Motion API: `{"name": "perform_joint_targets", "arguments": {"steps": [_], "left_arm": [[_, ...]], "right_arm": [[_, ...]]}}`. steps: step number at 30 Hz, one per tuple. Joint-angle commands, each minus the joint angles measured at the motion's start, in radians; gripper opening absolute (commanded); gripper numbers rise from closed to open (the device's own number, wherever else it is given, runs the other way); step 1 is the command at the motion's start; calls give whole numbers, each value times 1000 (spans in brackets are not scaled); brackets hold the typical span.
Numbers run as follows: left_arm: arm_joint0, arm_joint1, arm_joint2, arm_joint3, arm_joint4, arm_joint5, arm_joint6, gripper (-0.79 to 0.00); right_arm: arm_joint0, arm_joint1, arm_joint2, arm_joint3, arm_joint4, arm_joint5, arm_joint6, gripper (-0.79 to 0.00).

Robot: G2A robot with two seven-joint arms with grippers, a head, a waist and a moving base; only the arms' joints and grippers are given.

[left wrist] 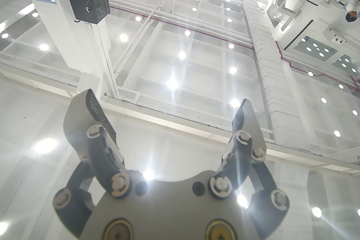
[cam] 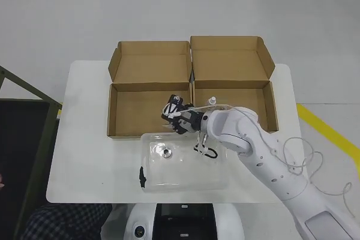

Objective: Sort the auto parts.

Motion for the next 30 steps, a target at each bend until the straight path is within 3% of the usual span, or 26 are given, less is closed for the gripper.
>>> {"name": "perform_joint_targets", "arguments": {"steps": [1, 16, 30], "left_arm": [[0, 0, 0, 0, 0, 0, 0, 0], [0, 0, 0, 0, 0, 0, 0, 0], [0, 0, 0, 0, 0, 0, 0, 0]], "right_arm": [[-27, 8, 16, -45, -1, -29, -1, -234], [-223, 51, 41, -271, -158, -184, -42, -191], [-267, 53, -7, -193, -328, -199, -166, -197]]}}
